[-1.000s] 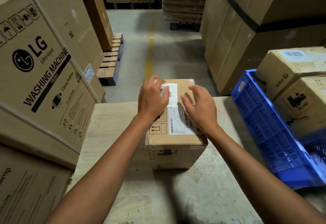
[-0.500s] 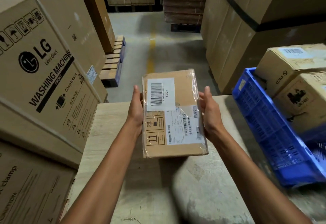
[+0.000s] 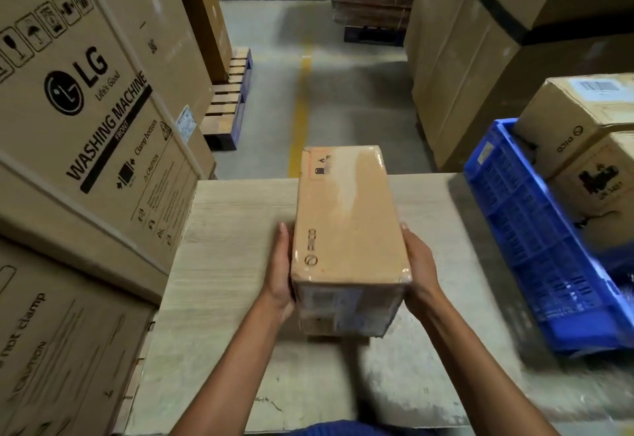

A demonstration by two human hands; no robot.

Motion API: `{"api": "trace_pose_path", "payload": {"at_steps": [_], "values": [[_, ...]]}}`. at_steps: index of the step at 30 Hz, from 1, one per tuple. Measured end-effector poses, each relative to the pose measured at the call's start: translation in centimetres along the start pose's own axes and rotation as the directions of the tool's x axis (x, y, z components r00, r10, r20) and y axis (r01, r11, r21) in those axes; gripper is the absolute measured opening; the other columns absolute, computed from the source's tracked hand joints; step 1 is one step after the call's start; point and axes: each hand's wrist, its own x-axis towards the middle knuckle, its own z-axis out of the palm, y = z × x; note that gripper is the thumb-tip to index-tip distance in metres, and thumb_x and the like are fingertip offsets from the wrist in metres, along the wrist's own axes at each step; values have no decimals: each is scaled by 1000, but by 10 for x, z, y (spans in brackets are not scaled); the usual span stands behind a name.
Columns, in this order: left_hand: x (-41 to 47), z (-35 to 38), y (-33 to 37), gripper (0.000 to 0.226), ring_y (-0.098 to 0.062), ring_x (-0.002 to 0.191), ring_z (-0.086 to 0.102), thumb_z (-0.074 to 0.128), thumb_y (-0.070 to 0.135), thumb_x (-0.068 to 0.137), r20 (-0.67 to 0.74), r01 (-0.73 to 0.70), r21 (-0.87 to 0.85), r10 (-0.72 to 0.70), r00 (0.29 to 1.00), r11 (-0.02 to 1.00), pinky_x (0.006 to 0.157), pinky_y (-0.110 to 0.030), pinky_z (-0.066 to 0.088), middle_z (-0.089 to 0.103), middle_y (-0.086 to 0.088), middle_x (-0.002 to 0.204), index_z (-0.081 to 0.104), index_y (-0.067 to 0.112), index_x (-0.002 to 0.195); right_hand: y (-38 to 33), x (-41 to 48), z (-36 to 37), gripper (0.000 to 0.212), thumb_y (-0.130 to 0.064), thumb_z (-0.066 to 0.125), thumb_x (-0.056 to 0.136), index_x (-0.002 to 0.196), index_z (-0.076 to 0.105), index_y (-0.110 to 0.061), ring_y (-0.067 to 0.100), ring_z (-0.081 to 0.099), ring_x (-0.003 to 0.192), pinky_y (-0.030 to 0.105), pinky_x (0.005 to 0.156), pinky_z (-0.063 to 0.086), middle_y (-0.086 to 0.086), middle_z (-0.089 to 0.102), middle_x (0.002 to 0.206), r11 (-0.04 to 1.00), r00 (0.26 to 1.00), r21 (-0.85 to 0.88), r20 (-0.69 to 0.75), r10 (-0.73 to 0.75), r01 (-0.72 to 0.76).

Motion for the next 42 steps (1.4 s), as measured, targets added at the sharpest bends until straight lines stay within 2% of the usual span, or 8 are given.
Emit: {"api": "trace_pose_path", "payload": {"at_steps": [3, 8, 15, 20, 25, 28, 33, 42], "values": [[7, -16, -8, 75, -31, 112, 67, 16, 63, 101, -44, 138, 37, -136, 990, 990, 98, -44, 53, 69, -17, 124, 61, 12, 133, 17, -2, 1, 48, -44, 43, 105, 98, 71, -6, 21, 62, 81, 40, 77, 51, 19, 71, 100, 998, 998, -63, 53, 35, -32], [27, -21, 5, 70, -37, 109, 66, 21, 64, 102, -178, 125, 172, -94, 979, 977, 99, -50, 51, 71, -20, 116, 67, 14, 121, 18, -1, 2, 44, -39, 42, 106, 90, 62, -3, 21, 58, 80, 32, 70, 46, 10, 64, 86, 990, 999, -136, 40, 32, -26], [86, -27, 43, 44, -27, 121, 54, 43, 50, 102, -374, 157, 300, -36, 927, 941, 109, -44, 38, 57, -14, 136, 57, 15, 126, -23, 31, 8, 53, -52, 32, 106, 129, 60, -13, 24, 63, 112, 39, 87, 52, 7, 65, 125, 998, 999, -48, 11, 44, -44], [100, -5, 69, 53, -28, 120, 55, 38, 47, 104, -328, 89, 287, 11, 945, 954, 107, -46, 42, 56, -13, 140, 51, 9, 139, -57, 50, 20, 69, -64, 25, 102, 147, 48, -18, 28, 49, 134, 45, 101, 41, 9, 51, 148, 993, 992, 40, 55, 111, -114], [98, 16, 81, 83, -27, 124, 52, 19, 69, 99, -227, 93, 177, -51, 973, 980, 100, -44, 45, 51, -14, 144, 47, 6, 145, -82, 46, 31, 67, -68, 16, 101, 111, 66, -25, 21, 62, 110, 45, 96, 46, 2, 68, 119, 989, 982, 43, 132, 133, -139], [88, 23, 88, 83, -27, 125, 54, 19, 69, 99, -189, 54, 120, -30, 981, 991, 87, -40, 51, 57, -14, 136, 51, 5, 140, -85, 41, 30, 74, -72, 17, 99, 127, 62, -21, 19, 60, 114, 41, 92, 42, -1, 67, 121, 985, 988, 119, 110, 112, -125], [66, 33, 106, 81, -26, 130, 51, 18, 66, 100, -120, -121, 0, 120, 985, 993, 108, -46, 42, 56, -13, 140, 47, 5, 145, -105, 35, 23, 78, -74, 18, 98, 115, 72, -20, 23, 62, 115, 46, 98, 49, 3, 71, 119, 959, 999, 281, 19, 41, -45], [40, 42, 118, 67, -29, 123, 55, 27, 61, 102, -203, -202, -1, 198, 959, 979, 98, -40, 48, 62, -20, 126, 62, 10, 128, -112, 21, 27, 72, -70, 24, 99, 109, 69, -14, 20, 61, 106, 42, 90, 48, 8, 70, 118, 932, 998, 359, -47, -38, 52]]}}
